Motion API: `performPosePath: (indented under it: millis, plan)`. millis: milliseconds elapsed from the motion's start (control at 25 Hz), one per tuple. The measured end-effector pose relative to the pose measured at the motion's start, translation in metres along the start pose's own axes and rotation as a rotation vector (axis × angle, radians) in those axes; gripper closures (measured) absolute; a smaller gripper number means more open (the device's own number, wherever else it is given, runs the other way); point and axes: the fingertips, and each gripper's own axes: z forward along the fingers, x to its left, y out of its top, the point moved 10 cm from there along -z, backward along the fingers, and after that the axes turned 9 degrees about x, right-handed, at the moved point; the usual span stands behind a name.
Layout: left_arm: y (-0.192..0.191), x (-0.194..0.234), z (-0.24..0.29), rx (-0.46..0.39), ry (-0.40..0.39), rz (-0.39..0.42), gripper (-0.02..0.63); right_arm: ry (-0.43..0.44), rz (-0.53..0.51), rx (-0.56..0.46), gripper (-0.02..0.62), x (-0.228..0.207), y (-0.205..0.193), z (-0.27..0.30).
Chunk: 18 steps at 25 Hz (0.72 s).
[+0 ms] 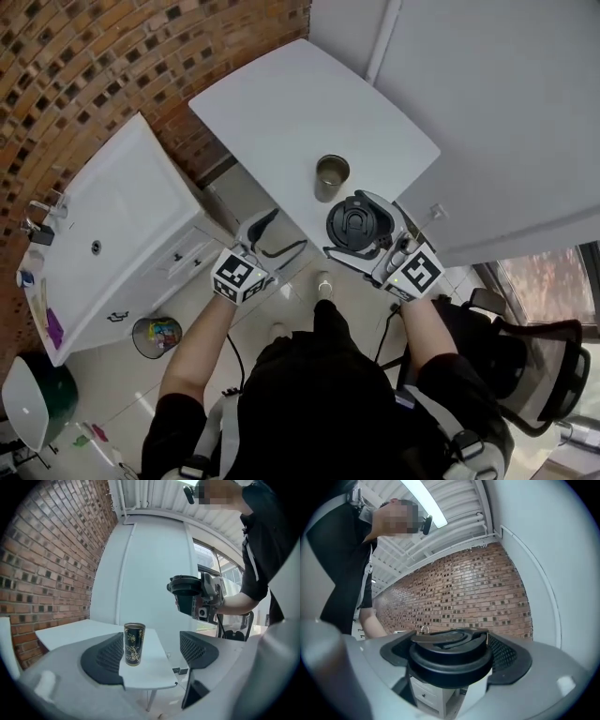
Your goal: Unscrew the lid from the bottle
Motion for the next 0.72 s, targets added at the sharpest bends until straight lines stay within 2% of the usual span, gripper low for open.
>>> performPosePath:
  millis: [80, 240, 320, 560, 720]
  plan:
    - [0.003, -0.006, -0.02, -0.002, 0.014, -0.001, 0.237, -0.014, -0.03, -0.009, 0.121, 0.02, 0.008, -0.003]
    - [0.01, -0.022, -0.064, -0.029, 0.046, -0.001, 0.503, -0.032, -0.055, -0.017, 0.121, 0.068, 0.026, -0.007]
    - [0.013, -0.032, -0.083, -0.05, 0.045, 0.009, 0.604, -0.048, -0.039, -0.028, 0.121, 0.091, 0.03, -0.011]
    - [0.005, -0.054, -0.107, -0.077, -0.013, -0.037, 0.604, -0.107, -0.042, -0.03, 0.12, 0.134, 0.021, -0.029]
    - [0.013, -0.069, -0.113, -0.055, -0.006, 0.015, 0.604, -0.13, -0.049, -0.028, 0.12, 0.15, 0.028, -0.046]
